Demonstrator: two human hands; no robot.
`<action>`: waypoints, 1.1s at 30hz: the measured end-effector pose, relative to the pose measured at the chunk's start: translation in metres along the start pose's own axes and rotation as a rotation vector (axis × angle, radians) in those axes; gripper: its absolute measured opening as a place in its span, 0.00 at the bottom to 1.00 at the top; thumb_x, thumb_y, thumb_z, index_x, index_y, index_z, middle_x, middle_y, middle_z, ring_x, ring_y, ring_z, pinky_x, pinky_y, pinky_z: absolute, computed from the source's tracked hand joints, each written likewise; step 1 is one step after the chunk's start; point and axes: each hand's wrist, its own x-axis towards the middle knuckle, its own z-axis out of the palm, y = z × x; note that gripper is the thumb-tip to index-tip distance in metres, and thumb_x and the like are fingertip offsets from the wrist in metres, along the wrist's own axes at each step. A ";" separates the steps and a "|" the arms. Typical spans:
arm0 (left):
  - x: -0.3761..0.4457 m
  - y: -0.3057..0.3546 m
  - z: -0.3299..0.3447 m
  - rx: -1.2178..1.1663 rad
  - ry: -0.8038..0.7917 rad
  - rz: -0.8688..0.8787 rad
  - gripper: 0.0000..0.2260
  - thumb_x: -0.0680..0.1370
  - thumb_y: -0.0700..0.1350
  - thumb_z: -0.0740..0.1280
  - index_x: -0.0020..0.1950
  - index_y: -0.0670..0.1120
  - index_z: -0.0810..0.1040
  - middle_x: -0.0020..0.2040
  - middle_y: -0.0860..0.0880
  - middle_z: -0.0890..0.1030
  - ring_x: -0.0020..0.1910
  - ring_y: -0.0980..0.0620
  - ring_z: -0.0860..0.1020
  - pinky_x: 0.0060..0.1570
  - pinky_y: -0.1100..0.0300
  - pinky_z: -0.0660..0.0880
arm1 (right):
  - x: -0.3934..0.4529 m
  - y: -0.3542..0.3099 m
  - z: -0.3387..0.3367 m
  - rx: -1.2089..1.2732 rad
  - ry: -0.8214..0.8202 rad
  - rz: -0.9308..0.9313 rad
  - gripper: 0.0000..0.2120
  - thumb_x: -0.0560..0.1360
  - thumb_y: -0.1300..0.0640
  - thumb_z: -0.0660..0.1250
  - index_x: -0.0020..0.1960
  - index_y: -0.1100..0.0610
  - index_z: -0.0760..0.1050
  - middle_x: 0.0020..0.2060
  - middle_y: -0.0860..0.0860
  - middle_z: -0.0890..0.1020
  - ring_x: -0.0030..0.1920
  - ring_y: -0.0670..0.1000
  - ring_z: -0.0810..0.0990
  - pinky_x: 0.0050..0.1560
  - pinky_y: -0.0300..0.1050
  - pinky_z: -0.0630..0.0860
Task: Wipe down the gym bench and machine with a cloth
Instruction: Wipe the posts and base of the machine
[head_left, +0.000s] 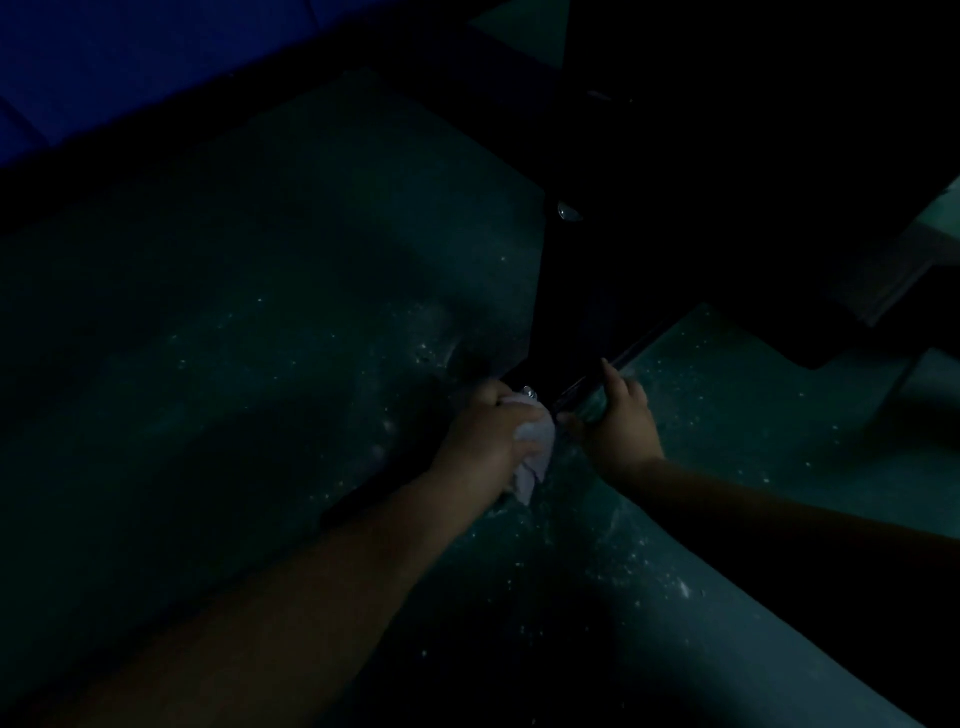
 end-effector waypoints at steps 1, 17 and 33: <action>0.001 0.002 0.006 -0.069 -0.014 -0.069 0.13 0.75 0.46 0.70 0.58 0.47 0.73 0.55 0.42 0.75 0.51 0.41 0.78 0.41 0.52 0.77 | 0.000 0.000 0.001 -0.003 -0.005 -0.004 0.41 0.73 0.51 0.72 0.78 0.53 0.51 0.72 0.57 0.61 0.70 0.59 0.63 0.66 0.48 0.65; 0.043 -0.076 -0.093 -0.195 -0.077 -0.315 0.17 0.73 0.61 0.66 0.29 0.52 0.78 0.28 0.54 0.75 0.26 0.53 0.72 0.30 0.63 0.71 | -0.007 -0.007 0.006 0.090 -0.122 0.040 0.48 0.71 0.48 0.73 0.78 0.55 0.44 0.74 0.58 0.60 0.71 0.58 0.63 0.68 0.50 0.64; -0.012 -0.014 -0.153 0.249 -0.061 0.126 0.13 0.73 0.30 0.69 0.56 0.35 0.81 0.51 0.35 0.79 0.36 0.59 0.81 0.34 0.70 0.76 | -0.025 -0.025 0.028 0.089 -0.142 0.082 0.55 0.69 0.47 0.74 0.77 0.55 0.35 0.73 0.63 0.54 0.70 0.63 0.64 0.65 0.50 0.65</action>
